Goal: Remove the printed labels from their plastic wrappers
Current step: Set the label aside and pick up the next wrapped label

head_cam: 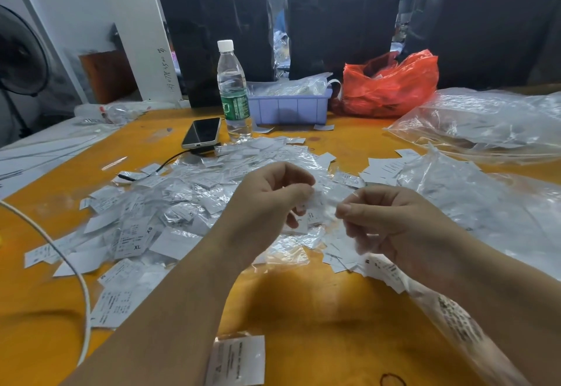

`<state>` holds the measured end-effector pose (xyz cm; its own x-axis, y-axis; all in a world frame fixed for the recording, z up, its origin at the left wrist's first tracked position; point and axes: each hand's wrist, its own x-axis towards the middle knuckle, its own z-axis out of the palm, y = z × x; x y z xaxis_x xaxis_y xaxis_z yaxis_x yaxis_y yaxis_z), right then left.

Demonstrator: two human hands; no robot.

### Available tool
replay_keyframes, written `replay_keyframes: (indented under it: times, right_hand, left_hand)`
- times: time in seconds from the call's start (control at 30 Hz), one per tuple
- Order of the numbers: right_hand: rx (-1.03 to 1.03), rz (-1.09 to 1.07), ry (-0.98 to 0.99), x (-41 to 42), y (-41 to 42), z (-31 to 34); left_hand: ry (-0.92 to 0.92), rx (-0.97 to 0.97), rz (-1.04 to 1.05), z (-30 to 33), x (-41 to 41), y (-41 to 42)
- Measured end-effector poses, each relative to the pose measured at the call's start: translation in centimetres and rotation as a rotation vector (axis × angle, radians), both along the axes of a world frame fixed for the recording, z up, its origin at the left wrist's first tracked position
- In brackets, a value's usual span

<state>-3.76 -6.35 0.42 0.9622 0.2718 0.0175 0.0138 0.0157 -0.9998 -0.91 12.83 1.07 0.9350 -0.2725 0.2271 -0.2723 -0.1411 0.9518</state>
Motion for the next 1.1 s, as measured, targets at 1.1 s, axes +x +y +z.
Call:
replay_keyframes:
  times: [1.1]
  right_hand:
    - [-0.044, -0.038, -0.023, -0.11, 0.2, -0.14]
  left_hand:
    - [0.043, -0.158, 0.0, 0.25, 0.1, 0.11]
